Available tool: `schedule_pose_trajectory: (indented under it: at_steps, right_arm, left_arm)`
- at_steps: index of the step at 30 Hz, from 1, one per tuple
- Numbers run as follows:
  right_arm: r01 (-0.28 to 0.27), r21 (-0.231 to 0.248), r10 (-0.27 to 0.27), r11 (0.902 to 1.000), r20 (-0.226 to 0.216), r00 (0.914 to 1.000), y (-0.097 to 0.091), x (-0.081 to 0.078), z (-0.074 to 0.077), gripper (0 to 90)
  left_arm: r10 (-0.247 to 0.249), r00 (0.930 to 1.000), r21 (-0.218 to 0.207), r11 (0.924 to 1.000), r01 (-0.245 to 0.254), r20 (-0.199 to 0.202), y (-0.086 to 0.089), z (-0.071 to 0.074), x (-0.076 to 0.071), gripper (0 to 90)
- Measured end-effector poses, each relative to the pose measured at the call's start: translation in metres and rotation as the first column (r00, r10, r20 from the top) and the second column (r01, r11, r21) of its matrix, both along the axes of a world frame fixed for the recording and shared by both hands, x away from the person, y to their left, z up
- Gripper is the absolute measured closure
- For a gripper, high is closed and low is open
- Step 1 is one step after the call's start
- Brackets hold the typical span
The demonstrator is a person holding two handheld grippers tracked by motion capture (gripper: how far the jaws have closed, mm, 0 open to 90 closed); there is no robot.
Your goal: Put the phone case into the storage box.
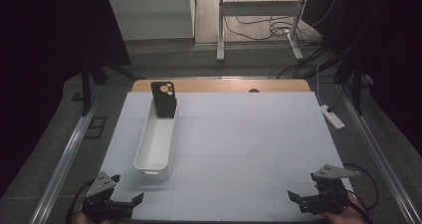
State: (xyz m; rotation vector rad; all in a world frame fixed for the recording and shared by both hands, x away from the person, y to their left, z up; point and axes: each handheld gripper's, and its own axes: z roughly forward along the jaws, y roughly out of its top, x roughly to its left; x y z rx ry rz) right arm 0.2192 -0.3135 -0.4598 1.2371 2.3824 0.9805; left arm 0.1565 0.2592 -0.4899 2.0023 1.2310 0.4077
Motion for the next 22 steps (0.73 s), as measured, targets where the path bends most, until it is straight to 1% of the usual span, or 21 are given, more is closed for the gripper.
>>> schedule_pose_trajectory:
  at_steps: [3, 10, 15, 17, 19, 22]
  right_arm:
    - [0.0, 0.0, 0.0, 1.0, 0.0, 1.0, 0.0001, -0.0001, 0.0, 0.0]
    - [0.001, 0.0, -0.001, 1.0, -0.001, 1.0, 0.0001, 0.0001, 0.0, 0.0]
    - [0.0, -0.001, 0.0, 1.0, -0.003, 1.0, 0.0003, 0.0001, -0.0001, 0.0]
    - [0.0, -0.001, 0.0, 1.0, -0.003, 1.0, 0.0003, 0.0002, -0.0001, 0.0]
    - [-0.001, -0.001, 0.001, 1.0, -0.004, 1.0, 0.0005, 0.0001, -0.0002, 0.0]
    - [-0.002, -0.005, 0.002, 1.0, -0.005, 1.0, 0.0003, 0.0003, -0.0003, 0.0]
  left_arm:
    - [0.005, 0.9999, 0.008, 1.0, -0.005, -0.009, 0.0003, -0.0016, -0.0014, 0.0]
    - [0.01, 0.9999, 0.016, 0.9998, -0.01, -0.01, 0.0011, -0.0018, -0.0025, 0.0]
    - [0.007, 0.9996, 0.044, 0.999, -0.005, -0.027, -0.002, -0.0034, -0.0006, 0.0]
    - [0.006, 0.9995, 0.047, 0.9989, -0.004, -0.031, -0.0023, -0.0036, -0.0003, 0.0]
    - [0.01, 0.9991, 0.043, 0.999, -0.008, -0.042, -0.0019, -0.0041, 0.0008, 0.2]
    - [0.012, 0.9989, 0.033, 0.9994, -0.011, -0.045, -0.0015, -0.0039, 0.001, 0.3]
